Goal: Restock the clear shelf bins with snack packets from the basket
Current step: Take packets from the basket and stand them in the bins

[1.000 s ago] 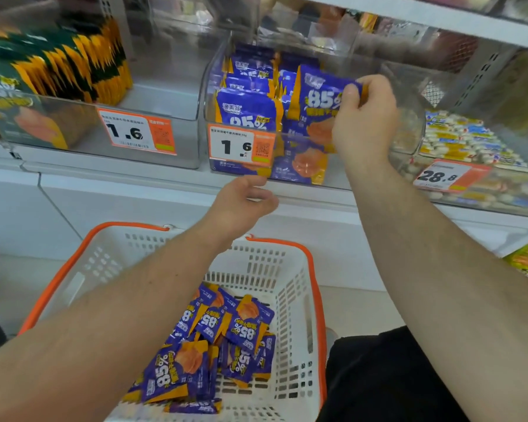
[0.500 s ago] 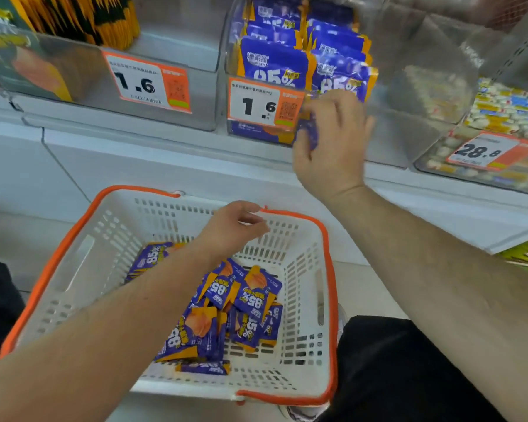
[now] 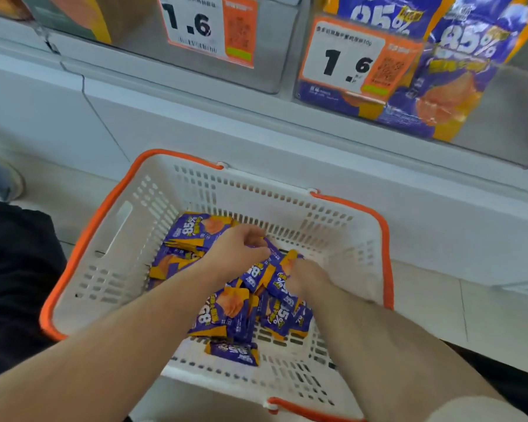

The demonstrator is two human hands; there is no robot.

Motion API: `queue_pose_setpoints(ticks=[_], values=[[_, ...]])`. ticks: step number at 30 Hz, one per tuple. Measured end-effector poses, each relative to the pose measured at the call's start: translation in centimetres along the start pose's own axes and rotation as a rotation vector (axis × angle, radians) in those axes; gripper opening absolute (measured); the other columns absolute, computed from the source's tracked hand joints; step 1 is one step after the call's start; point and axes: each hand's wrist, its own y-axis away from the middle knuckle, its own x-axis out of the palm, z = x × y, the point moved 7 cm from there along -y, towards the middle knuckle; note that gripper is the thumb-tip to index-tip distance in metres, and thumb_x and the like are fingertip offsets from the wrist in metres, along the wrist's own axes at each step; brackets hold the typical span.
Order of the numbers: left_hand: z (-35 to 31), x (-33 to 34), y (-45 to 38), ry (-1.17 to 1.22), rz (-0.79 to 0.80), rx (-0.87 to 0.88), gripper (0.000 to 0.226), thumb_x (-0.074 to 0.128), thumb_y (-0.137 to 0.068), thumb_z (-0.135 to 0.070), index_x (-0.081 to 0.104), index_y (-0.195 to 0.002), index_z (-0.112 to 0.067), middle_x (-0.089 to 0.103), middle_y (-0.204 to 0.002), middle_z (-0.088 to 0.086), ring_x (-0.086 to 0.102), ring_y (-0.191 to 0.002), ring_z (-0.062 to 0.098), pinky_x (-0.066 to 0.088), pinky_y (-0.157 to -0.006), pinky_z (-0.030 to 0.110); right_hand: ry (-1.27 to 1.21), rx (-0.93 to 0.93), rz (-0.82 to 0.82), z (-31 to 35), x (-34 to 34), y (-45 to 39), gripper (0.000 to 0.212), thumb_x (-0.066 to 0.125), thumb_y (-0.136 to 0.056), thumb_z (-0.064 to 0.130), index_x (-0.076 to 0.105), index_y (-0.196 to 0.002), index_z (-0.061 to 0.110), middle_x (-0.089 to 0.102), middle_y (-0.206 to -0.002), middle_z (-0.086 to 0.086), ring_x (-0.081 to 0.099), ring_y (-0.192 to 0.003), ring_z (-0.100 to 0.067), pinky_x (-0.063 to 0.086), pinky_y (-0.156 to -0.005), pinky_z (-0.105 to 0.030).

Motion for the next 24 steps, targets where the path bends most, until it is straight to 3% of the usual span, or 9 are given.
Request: queue_pose_setpoints(ticks=[2, 4, 6, 11, 14, 16, 18, 21, 24], values=[[0.7, -0.4, -0.4, -0.002, -0.003, -0.032, 0.039, 0.067, -0.091, -0.022, 0.054, -0.128, -0.023, 0.064, -0.102, -0.017, 0.057, -0.093, -0.005, 0.042, -0.071, 0.013, -0.059, -0.004, 0.007, 0.0, 2.4, -0.8, 0.040, 0.065, -0.080, 0.031, 0.048, -0.113, 0.016, 0.057, -0.088, -0.003, 0.059, -0.076, -0.022, 0.055, -0.064, -0.038], [1.3, -0.7, -0.8, -0.017, -0.018, -0.057, 0.039, 0.066, -0.091, -0.021, 0.055, -0.127, -0.022, 0.064, -0.101, -0.018, 0.057, -0.093, -0.005, 0.042, -0.070, 0.012, -0.109, 0.015, 0.011, 0.2, 4.1, -0.8, 0.090, 0.075, -0.068, 0.057, 0.034, -0.139, 0.020, 0.051, -0.129, -0.005, 0.057, -0.110, -0.027, 0.052, -0.087, -0.042], [1.7, -0.8, -1.1, -0.042, -0.026, -0.075, 0.038, 0.067, -0.090, -0.021, 0.055, -0.127, -0.022, 0.065, -0.102, -0.016, 0.057, -0.096, -0.003, 0.044, -0.073, 0.014, -0.079, 0.052, 0.035, 0.1, 5.5, -1.0, 0.119, 0.072, -0.063, 0.073, 0.014, -0.151, 0.019, 0.024, -0.155, -0.007, 0.037, -0.136, -0.034, 0.037, -0.106, -0.048], [2.5, -0.9, -1.1, -0.078, -0.012, -0.101, 0.036, 0.066, -0.091, -0.024, 0.055, -0.125, -0.026, 0.064, -0.104, -0.018, 0.056, -0.095, -0.004, 0.046, -0.077, 0.021, 0.109, 0.042, -0.044, 0.7, 5.3, -0.6, 0.096, 0.071, -0.077, 0.060, 0.025, -0.145, 0.011, 0.041, -0.144, -0.012, 0.046, -0.128, -0.034, 0.032, -0.109, -0.048], [2.9, -0.9, -0.7, -0.092, -0.014, -0.108, 0.035, 0.066, -0.092, -0.023, 0.055, -0.125, -0.027, 0.064, -0.106, -0.016, 0.058, -0.093, -0.001, 0.046, -0.077, 0.023, 0.036, -0.030, -0.061, 1.3, 4.1, 0.2, 0.049, 0.067, -0.084, 0.040, 0.047, -0.119, 0.012, 0.056, -0.111, -0.006, 0.059, -0.105, -0.032, 0.039, -0.107, -0.049], [2.9, -0.9, -0.2, -0.094, -0.018, -0.097, 0.032, 0.066, -0.091, -0.024, 0.055, -0.121, -0.028, 0.065, -0.106, -0.016, 0.062, -0.092, 0.006, 0.050, -0.071, 0.021, -0.023, -0.072, -0.124, 2.0, 2.5, 0.9, 0.019, 0.057, -0.090, 0.023, 0.048, -0.103, 0.012, 0.056, -0.092, -0.006, 0.061, -0.087, -0.030, 0.053, -0.086, -0.046], [2.8, -0.6, 0.4, -0.094, -0.021, -0.087, 0.031, 0.066, -0.091, -0.023, 0.056, -0.120, -0.027, 0.065, -0.105, -0.015, 0.061, -0.093, 0.004, 0.049, -0.071, 0.019, 0.039, -0.111, -0.231, 2.6, 0.3, 1.5, 0.033, 0.050, -0.092, 0.010, 0.042, -0.125, 0.010, 0.059, -0.102, -0.011, 0.063, -0.088, -0.033, 0.053, -0.068, -0.041], [2.5, -0.2, 1.5, -0.092, -0.011, -0.067, 0.032, 0.067, -0.090, -0.023, 0.058, -0.120, -0.026, 0.064, -0.104, -0.016, 0.059, -0.095, 0.001, 0.051, -0.076, 0.024, 0.105, -0.135, -0.341, 3.1, -3.4, 2.5, 0.066, 0.044, -0.090, -0.001, 0.021, -0.149, 0.018, 0.063, -0.096, -0.008, 0.064, -0.084, -0.028, 0.049, -0.062, -0.038], [0.9, 0.1, 2.3, -0.109, 0.010, -0.025, 0.026, 0.065, -0.090, -0.022, 0.057, -0.112, -0.032, 0.063, -0.105, -0.015, 0.061, -0.095, 0.007, 0.056, -0.080, 0.032, -0.103, -0.046, -0.340, 2.4, -7.3, 3.6, 0.056, 0.047, -0.089, -0.003, 0.042, -0.140, 0.018, 0.057, -0.085, -0.001, 0.058, -0.071, -0.016, 0.048, -0.054, -0.029]])
